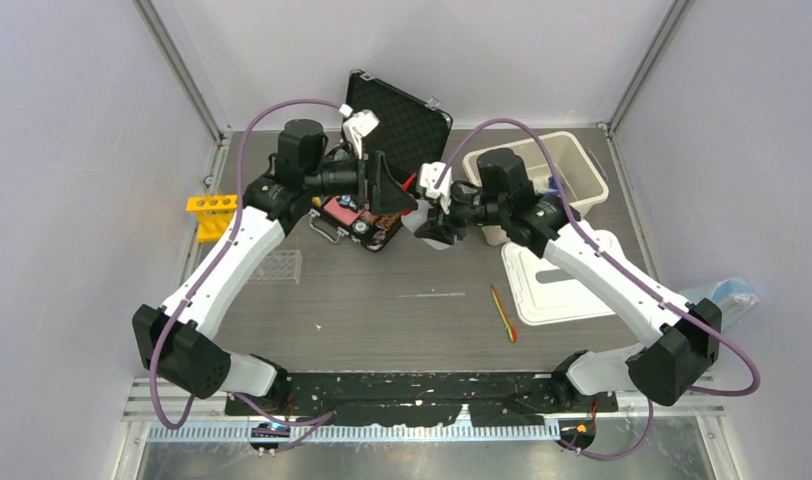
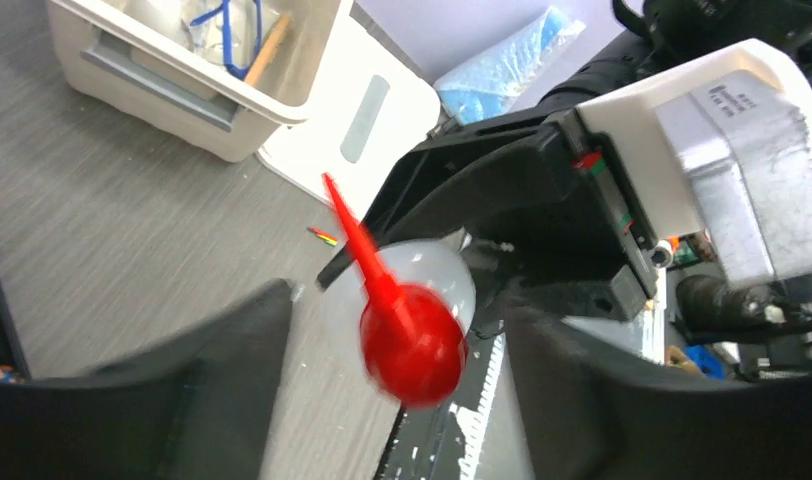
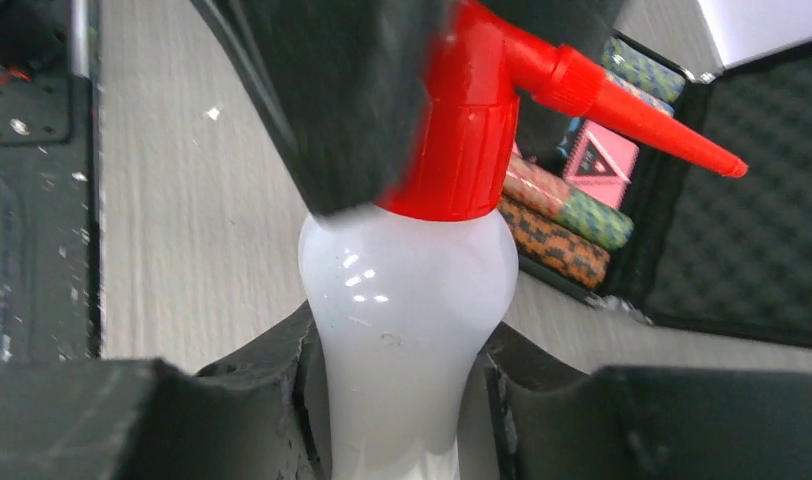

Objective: Organize the chemistry lab equipment

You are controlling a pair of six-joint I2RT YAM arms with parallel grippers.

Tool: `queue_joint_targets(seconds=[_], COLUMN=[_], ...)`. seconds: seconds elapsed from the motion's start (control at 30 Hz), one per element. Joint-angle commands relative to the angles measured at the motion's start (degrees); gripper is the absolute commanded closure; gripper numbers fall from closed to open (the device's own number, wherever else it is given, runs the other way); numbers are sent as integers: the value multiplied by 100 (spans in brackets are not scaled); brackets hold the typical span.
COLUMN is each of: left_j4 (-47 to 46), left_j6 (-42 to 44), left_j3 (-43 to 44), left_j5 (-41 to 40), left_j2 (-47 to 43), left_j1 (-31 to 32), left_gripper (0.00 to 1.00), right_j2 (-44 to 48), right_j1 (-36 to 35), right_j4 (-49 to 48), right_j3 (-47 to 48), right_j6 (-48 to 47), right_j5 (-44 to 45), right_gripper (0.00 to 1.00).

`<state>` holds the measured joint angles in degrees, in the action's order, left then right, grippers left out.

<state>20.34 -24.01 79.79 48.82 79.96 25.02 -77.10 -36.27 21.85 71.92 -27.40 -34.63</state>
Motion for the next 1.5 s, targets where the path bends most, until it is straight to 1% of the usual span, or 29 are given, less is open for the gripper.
queue_joint_targets(seconds=[0.0, 0.03, 0.13, 0.17, 0.2, 0.23, 0.27, 0.3, 0.33, 0.43, 0.53, 0.6, 0.73, 0.77, 0.83, 0.87, 0.9, 0.93, 1.0, 1.07, 1.17, 1.23, 1.27, 1.3, 1.33, 1.37, 1.4, 1.43, 1.47], left_j4=[-190, -176, 128, 216, 272, 279, 268, 257, 252, 205, 231, 255, 480, 532, 597, 621, 662, 703, 770, 791, 850, 883, 888, 899, 908, 921, 946, 976, 998], left_j6=[-79, -28, 383, 529, 619, 674, 686, 689, 684, 665, 746, 849, 1111, 1163, 1239, 1278, 1326, 1376, 1472, 1527, 1591, 1617, 1626, 1635, 1643, 1658, 1673, 1699, 1712], left_j3=[-8, 14, 208, 235, 232, 204, 159, 120, 75, -22, -59, -39, 141, 176, 202, 198, 190, 168, 108, 40, 19, 7, -12, -34, -60, -72, -89, -102, -116], left_j5=[36, 37, -82, -133, -188, -215, -221, -211, -193, -219, -288, -366, -520, -530, -591, -616, -639, -657, -727, -791, -871, -934, -957, -989, -1050, -1078, -1110, -1148, -1181], left_j2=[-272, -289, -275, -282, -294, -312, -329, -341, -348, -393, -441, -455, -432, -429, -454, -467, -478, -500, -540, -574, -554, -536, -535, -541, -543, -551, -555, -552, -552], left_j1=[-262, -341, -496, -524, -538, -548, -557, -560, -559, -559, -559, -559, -580, -591, -622, -635, -650, -655, -664, -664, -664, -667, -673, -673, -673, -673, -673, -673, -680], left_gripper=[6, 1, 0, 0, 0, 0, 0, 0, 0, 0, 0, 0, 0, 0, 0, 0, 0, 0, 0, 0, 0, 0, 0, 0, 0, 0, 0, 0, 0], right_j2=[374, 330, -33, -134, -399, -559, -890, -1085, -1498, -2220, -2956, -3288, -3789, -3912, -4047, -4075, -4082, -4075, -3948, -3629, -3191, -2789, -2511, -2371, -2050, -1907, -1607, -1470, -1177], right_j1=[641, 812, 1766, 2164, 2351, 2715, 2868, 3147, 3260, 3783, 3957, 3988, 4022, 4022, 4023, 4018, 4016, 4014, 4014, 4014, 4003, 3955, 3932, 3873, 3842, 3764, 3722, 3651, 3547], right_j4=[1089, 1298, 2351, 2513, 2802, 2906, 3102, 3219, 3436, 3616, 3588, 3487, 3249, 3166, 3072, 3037, 2966, 2953, 2931, 2928, 3045, 3188, 3340, 3425, 3604, 3707, 3995, 4170, 4469], right_j3=[525, 736, 1239, 1538, 1708, 2042, 2211, 2552, 2721, 3393, 3735, 3896, 4062, 4078, 4110, 4124, 4126, 4134, 4139, 4125, 4127, 4102, 4084, 4005, 3948, 3789, 3686, 3433, 3275], right_j6=[-1405, -1889, -3483, -3786, -4369, -4612, -5121, -5379, -5908, -6768, -7578, -7978, -8637, -8779, -8957, -8980, -8951, -8928, -8740, -8353, -7771, -6941, -6290, -5981, -5305, -4965, -4308, -4027, -3445], right_j5=[164, 126, 168, 207, 253, 356, 411, 575, 688, 1145, 1480, 1764, 1942, 1965, 2020, 2017, 2002, 1971, 1835, 1651, 1209, 929, 860, 727, 663, 550, 482, 365, 320], right_gripper=[71, 70, 67, 66, 66, 65, 64, 63, 63, 62, 61, 59, 56, 54, 46, 36, 29, 19, 9, 4, 4, 4, 5, 7, 8, 10, 11, 14, 15])
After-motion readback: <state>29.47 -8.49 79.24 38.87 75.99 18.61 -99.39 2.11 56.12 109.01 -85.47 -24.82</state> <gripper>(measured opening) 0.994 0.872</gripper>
